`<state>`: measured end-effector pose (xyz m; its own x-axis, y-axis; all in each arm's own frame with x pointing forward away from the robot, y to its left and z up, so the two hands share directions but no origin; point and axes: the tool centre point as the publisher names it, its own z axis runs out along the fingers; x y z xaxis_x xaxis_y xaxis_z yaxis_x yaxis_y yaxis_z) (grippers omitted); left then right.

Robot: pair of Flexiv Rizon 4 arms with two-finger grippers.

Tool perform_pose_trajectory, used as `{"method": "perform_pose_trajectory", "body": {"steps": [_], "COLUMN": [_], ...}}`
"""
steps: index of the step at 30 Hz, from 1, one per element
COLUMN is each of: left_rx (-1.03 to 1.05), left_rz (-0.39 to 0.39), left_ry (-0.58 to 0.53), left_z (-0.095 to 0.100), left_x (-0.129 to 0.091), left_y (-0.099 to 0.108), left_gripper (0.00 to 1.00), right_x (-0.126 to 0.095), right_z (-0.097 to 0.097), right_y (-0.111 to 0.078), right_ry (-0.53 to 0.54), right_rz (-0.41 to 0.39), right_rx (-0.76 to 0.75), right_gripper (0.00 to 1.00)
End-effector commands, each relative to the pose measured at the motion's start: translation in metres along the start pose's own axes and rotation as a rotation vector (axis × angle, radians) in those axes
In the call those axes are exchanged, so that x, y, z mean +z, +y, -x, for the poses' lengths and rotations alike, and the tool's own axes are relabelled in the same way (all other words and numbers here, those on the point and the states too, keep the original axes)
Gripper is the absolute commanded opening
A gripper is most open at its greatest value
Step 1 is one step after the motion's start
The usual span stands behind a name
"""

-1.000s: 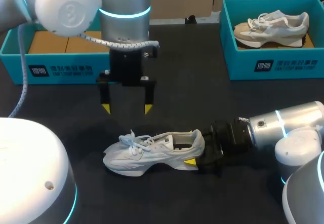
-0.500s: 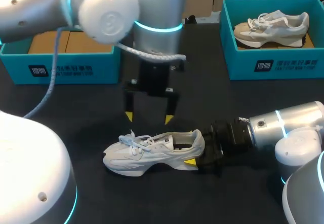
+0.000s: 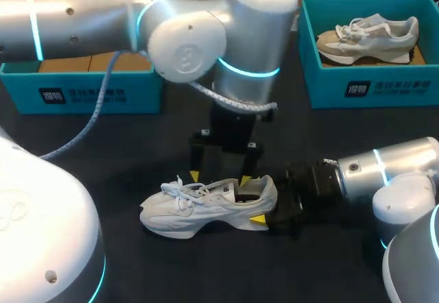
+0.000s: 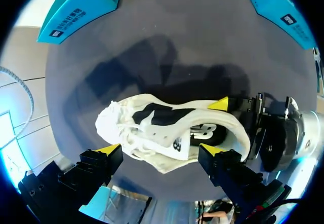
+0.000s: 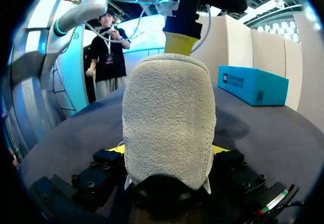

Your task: Take the shoe out of the shoebox, open the shoe tongue, remove and reinsert the insole, then place the shoe into the shoebox

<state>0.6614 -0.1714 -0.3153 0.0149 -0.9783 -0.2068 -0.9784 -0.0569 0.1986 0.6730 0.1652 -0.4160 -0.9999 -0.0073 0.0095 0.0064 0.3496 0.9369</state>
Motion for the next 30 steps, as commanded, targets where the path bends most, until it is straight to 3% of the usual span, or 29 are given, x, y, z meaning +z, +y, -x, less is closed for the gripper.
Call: {"method": "perform_pose_trajectory", "body": {"steps": [1, 10, 30], "left_rx": [-0.006, -0.022, -0.022], "left_rz": [-0.002, 0.014, 0.025], "left_ry": [-0.044, -0.121, -0.263], "left_z": [-0.014, -0.017, 0.006], "left_x": [0.007, 0.024, 0.033], "left_y": [-0.002, -0.004, 0.001], "left_gripper": [1.00, 1.00, 1.00], "right_x": [0.000, 0.000, 0.000], "right_z": [0.000, 0.000, 0.000], "right_y": [-0.002, -0.002, -0.002], "right_ry": [0.000, 0.000, 0.000], "right_rz": [-0.004, -0.004, -0.004], "right_rx": [0.000, 0.000, 0.000], "right_gripper": [0.00, 0.00, 0.00]}}
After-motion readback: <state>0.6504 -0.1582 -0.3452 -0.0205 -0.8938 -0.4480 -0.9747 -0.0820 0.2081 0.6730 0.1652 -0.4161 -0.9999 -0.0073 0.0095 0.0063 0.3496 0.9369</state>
